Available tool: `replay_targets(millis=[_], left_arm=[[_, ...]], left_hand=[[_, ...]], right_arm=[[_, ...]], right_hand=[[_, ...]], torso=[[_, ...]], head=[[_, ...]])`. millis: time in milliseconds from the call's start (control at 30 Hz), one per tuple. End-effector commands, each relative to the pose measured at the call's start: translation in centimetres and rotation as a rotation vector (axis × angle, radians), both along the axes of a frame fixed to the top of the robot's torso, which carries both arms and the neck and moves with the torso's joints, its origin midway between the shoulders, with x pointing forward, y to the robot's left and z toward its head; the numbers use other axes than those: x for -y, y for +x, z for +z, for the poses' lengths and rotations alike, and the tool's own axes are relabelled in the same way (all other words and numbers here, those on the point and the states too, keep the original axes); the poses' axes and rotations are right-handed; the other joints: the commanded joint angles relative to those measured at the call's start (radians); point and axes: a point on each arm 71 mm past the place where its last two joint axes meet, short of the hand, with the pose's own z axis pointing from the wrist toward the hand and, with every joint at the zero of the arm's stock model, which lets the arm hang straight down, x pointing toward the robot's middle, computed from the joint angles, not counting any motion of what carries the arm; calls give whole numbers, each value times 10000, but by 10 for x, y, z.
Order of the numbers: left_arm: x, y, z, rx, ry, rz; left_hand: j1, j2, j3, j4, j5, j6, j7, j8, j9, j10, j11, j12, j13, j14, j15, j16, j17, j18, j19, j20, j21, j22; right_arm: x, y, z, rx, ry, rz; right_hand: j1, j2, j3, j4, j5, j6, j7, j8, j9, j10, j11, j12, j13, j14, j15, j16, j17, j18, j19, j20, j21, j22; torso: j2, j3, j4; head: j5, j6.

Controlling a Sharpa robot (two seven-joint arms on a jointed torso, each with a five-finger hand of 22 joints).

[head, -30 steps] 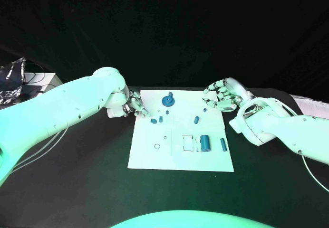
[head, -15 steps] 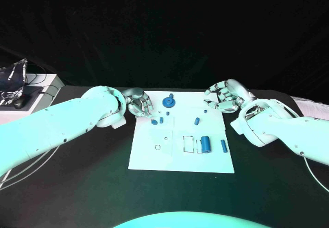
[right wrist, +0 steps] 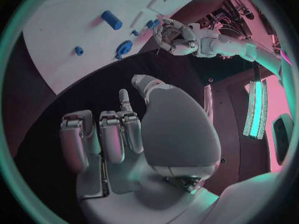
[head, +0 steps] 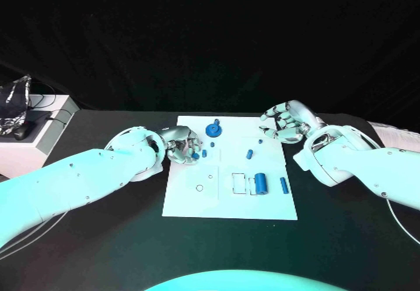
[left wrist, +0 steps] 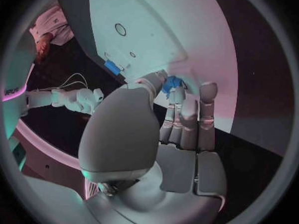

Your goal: Assemble the parts on the task board

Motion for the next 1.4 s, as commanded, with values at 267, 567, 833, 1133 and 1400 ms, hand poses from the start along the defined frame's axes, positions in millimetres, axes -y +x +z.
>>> replay_targets(millis=[267,567,833,1133,1400], left_arm=[[10,-3,-2,567,499,-414],[9,-2,-5,317,841,-217],[5,-1,-7,201,1104,97],[3,0,-7,190,1180,302],[3,0,-8,117,1228,353]], left_hand=[[-58,32,-150,62,-12,161,-5,-48,-78,-4,-45,326,92,314,-32,295,396,-237,300,-3,425,398],[130,177,1,79,4,449,-60,3,-141,90,-84,613,152,491,-62,504,661,-274,426,-24,691,642],[198,271,143,111,8,568,-62,-3,-184,124,-76,660,132,642,-59,634,892,-306,524,-32,858,798],[227,320,258,145,5,581,-49,-60,-240,181,-72,711,120,696,-56,695,969,-317,559,-35,939,871],[314,432,505,174,9,710,-50,-120,-315,220,-70,686,52,706,-54,730,981,-326,571,-35,1019,946]], right_arm=[[-2,-1,0,58,-49,189],[-1,-1,0,49,-57,178],[-1,-1,0,43,-61,168],[-1,-1,0,37,-66,160],[-1,-1,0,33,-69,159]], right_hand=[[-93,-2,33,-1,45,-40,2,41,11,652,-72,4,2230,936,-70,-49,2142,27,986,-52,6,2565],[-93,-2,33,-1,45,-40,2,41,11,652,-72,4,2230,936,-70,-49,2142,27,986,-52,6,2565],[-93,-2,33,-1,45,-40,2,41,11,652,-72,4,2230,936,-70,-49,2142,27,986,-52,6,2565],[-95,3,58,-21,43,-34,3,54,13,665,-72,17,2242,936,-72,-49,2141,29,982,-53,-2,2559],[-95,3,58,-21,43,-34,3,54,13,665,-72,17,2242,936,-72,-49,2141,29,982,-53,-2,2559]], torso=[[-7,16,-9],[-9,10,19],[-4,7,7],[-8,1,26],[-10,6,15]], head=[[-15,-26],[-55,-42],[-62,-54],[-81,-77],[-69,-85]])
